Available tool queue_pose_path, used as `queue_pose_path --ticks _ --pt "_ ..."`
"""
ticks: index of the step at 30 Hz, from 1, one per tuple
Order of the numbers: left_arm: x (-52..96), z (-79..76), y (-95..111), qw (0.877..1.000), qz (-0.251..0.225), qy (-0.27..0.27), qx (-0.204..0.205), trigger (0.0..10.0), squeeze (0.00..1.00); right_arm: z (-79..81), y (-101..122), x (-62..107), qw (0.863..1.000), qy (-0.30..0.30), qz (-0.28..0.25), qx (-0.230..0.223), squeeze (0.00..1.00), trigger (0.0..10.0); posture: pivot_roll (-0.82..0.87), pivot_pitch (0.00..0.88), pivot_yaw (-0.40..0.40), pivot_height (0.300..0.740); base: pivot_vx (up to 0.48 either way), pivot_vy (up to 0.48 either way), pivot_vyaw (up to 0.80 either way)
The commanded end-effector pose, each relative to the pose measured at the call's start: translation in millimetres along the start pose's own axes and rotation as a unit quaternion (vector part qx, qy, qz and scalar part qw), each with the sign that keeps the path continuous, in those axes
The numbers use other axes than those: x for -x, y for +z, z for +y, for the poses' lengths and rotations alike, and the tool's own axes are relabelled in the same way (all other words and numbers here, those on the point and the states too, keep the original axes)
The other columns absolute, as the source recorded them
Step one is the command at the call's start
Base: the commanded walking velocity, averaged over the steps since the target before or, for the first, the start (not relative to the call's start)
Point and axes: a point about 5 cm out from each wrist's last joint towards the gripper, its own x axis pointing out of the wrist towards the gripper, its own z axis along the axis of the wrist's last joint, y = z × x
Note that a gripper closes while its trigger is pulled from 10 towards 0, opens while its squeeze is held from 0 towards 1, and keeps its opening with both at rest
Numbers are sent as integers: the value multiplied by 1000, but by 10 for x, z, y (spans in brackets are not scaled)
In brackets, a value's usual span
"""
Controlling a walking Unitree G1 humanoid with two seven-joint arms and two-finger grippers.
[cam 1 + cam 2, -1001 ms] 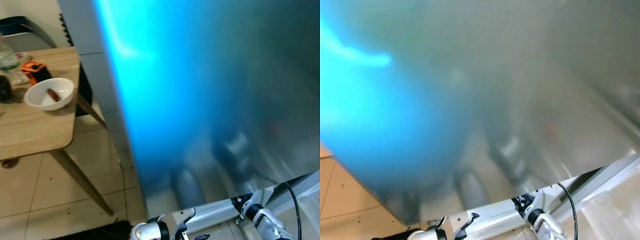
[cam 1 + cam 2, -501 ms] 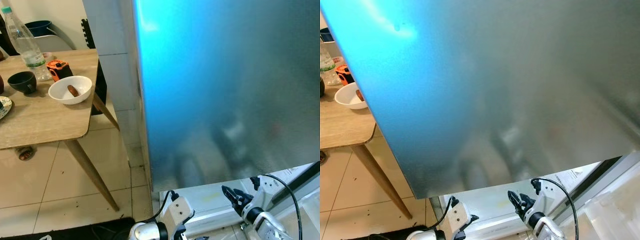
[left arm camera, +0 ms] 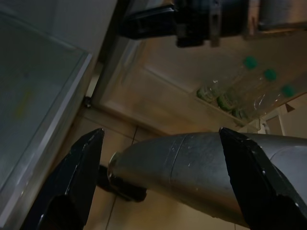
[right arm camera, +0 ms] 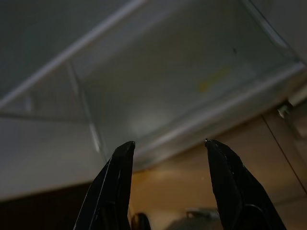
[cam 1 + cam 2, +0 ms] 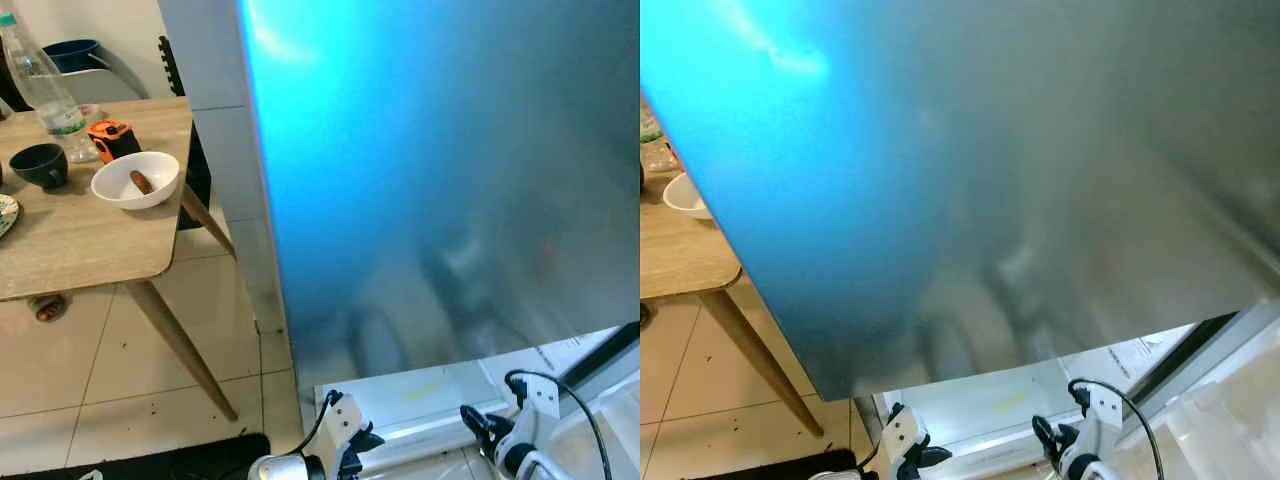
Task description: Restocking fridge
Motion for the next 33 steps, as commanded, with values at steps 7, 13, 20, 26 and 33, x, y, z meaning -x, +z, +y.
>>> queue_pose_path --ticks 7,13,20,26,33 --pt "90 43 -147 998 15 31 44 10000 0 -174 -309 141 996 -66 60 6 0 10000 -69 83 -29 740 -36 0 0" --pt "158 101 -200 997 20 56 59 10000 0 -247 -440 220 993 -87 84 8 0 10000 -70 81 -30 740 0 0 0" --pt "226 152 -245 994 24 75 73 10000 0 -271 -518 261 991 -95 98 11 0 10000 -68 78 -33 740 -177 0 0" --pt "386 241 -341 988 31 115 103 10000 0 -299 -623 317 987 -107 118 15 0 10000 -66 75 -35 740 -266 0 0" --pt "455 255 -421 983 41 133 119 10000 0 -314 -655 338 986 -111 126 18 0 10000 -66 72 -36 740 -282 0 0"
